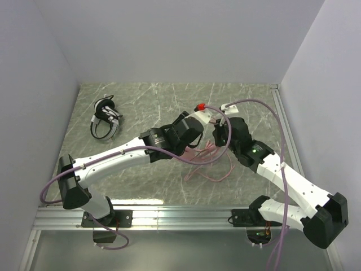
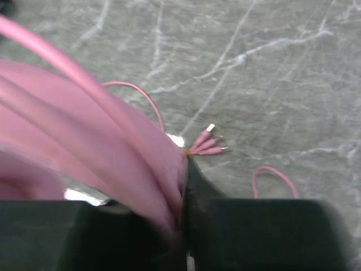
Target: Wrap the headphones
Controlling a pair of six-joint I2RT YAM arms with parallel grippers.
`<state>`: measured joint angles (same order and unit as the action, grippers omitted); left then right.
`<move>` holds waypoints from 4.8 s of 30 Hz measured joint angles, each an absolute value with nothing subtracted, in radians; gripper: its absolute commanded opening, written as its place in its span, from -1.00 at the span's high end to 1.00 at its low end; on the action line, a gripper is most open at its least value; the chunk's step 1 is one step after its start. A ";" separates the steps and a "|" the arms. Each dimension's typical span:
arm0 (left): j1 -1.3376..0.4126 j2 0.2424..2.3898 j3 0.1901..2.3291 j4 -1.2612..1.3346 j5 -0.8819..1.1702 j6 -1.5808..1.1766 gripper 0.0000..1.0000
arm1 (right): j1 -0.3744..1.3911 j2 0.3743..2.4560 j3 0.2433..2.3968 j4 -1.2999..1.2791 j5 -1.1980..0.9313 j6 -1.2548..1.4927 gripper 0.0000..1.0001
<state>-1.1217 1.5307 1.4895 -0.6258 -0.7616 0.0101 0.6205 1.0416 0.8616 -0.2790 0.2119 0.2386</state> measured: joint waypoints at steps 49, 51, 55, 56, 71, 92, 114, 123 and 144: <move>-1.217 1.240 0.985 0.050 -0.362 -0.323 -0.93 | 0.493 1.288 1.425 -0.609 0.232 0.585 1.00; -1.217 1.260 0.984 0.094 -0.380 -0.317 -0.92 | 0.493 1.288 1.425 -0.609 0.224 0.590 1.00; -1.216 1.314 0.980 0.189 -0.425 -0.299 -0.73 | 0.493 1.288 1.425 -0.608 0.211 0.600 1.00; -1.215 1.335 0.982 0.209 -0.436 -0.297 -0.67 | 0.493 1.288 1.425 -0.607 0.208 0.604 1.00; -1.170 1.433 1.134 0.109 -0.414 -0.283 0.99 | 0.344 1.289 1.425 -0.605 0.155 0.620 1.00; -0.605 1.412 2.271 -0.678 -0.164 -0.352 0.36 | 0.127 1.354 1.406 -0.558 0.104 0.635 1.00; -0.488 1.186 1.173 -0.432 -0.005 -0.392 -0.99 | -0.065 1.267 1.406 -0.609 0.078 0.669 1.00; -0.472 1.234 0.922 -0.206 0.050 -0.665 -0.99 | -0.138 1.213 1.381 -0.624 0.058 0.676 1.00; -0.403 1.382 0.762 0.137 0.129 -0.717 -0.73 | -0.171 1.167 1.364 -0.617 -0.006 0.668 1.00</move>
